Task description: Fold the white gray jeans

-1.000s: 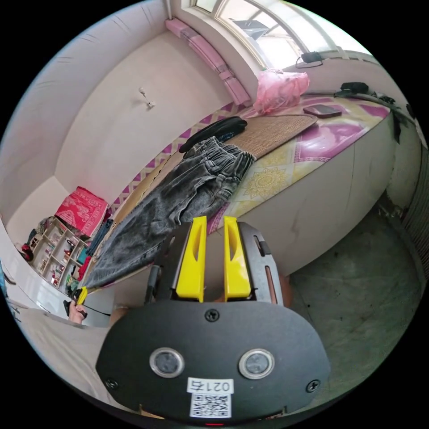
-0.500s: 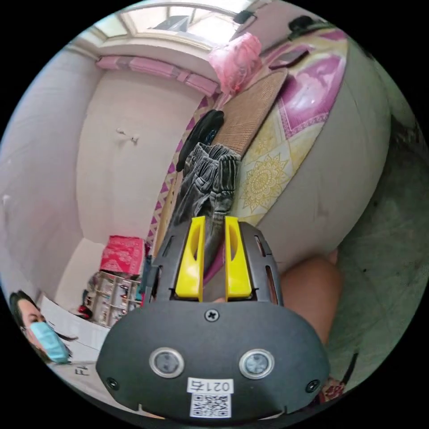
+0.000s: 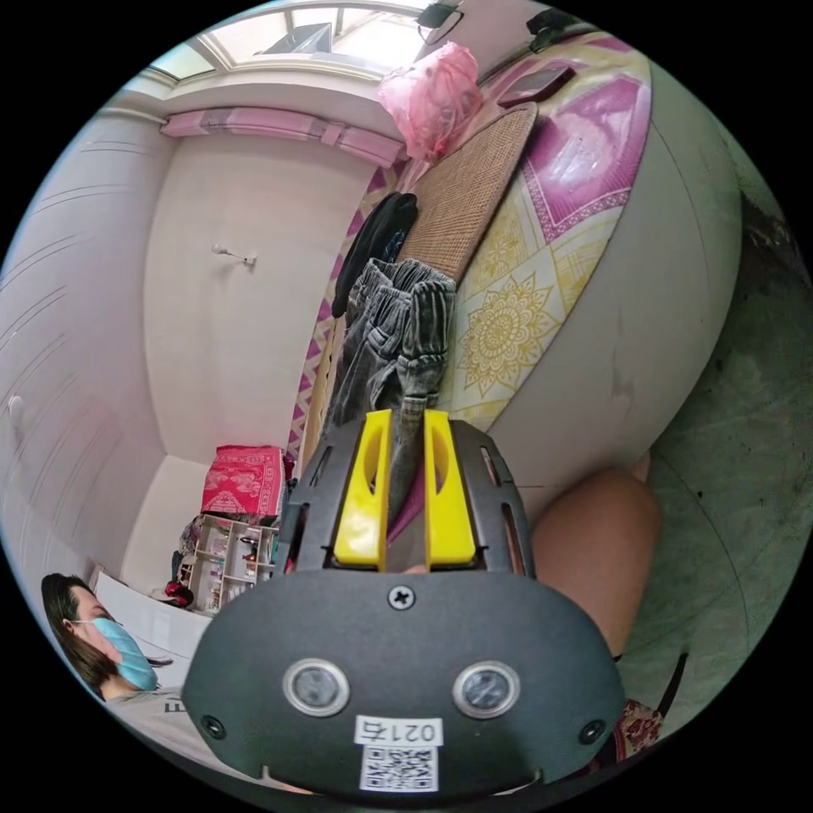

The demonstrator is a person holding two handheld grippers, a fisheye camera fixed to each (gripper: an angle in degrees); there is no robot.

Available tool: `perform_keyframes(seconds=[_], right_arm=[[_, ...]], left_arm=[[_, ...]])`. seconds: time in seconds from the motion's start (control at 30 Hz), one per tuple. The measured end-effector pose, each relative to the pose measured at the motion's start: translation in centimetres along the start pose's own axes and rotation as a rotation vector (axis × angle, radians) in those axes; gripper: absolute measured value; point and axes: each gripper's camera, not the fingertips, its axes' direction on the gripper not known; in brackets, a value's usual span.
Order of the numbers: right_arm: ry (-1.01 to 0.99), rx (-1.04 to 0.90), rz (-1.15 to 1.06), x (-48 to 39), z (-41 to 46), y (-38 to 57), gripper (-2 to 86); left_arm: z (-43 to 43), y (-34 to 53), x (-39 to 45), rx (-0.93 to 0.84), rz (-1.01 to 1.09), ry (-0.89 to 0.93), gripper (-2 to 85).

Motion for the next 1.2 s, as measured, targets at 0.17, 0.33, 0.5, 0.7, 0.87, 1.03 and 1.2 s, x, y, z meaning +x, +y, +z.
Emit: perform_keyframes(seconds=[0.17, 0.33, 0.5, 0.7, 0.87, 1.03, 1.2], right_arm=[[-0.004, 0.001, 0.009, 2.1, 1.8, 2.0, 6.2], [-0.007, -0.012, 0.017, 3.5, 3.3, 3.4, 6.7], [0.001, -0.02, 0.015, 4.9, 5.0, 4.4, 6.8], [-0.02, -0.014, 0.036, 7.3, 6.9, 5.4, 6.0], [-0.028, -0.01, 0.043, 9.1, 8.7, 5.7, 5.7], [-0.034, -0.01, 0.043, 10.5, 10.2, 5.5, 5.5], [-0.029, -0.017, 0.037, 11.4, 11.7, 4.7, 4.7]], left_arm=[[0.9, 0.7, -1.8, -0.01, -0.035, 0.027, 4.8], [1.3, 1.4, -2.9, -0.026, -0.051, 0.052, 4.0], [2.8, 2.0, -4.2, -0.06, -0.072, 0.049, 5.0], [3.5, 3.5, -4.8, -0.062, -0.045, 0.058, 4.3], [5.2, 4.4, -6.1, -0.08, -0.036, -0.006, 4.4], [7.6, 5.5, -8.0, -0.089, -0.047, 0.032, 2.2], [8.8, 6.5, -8.6, -0.092, -0.017, 0.024, -0.7]])
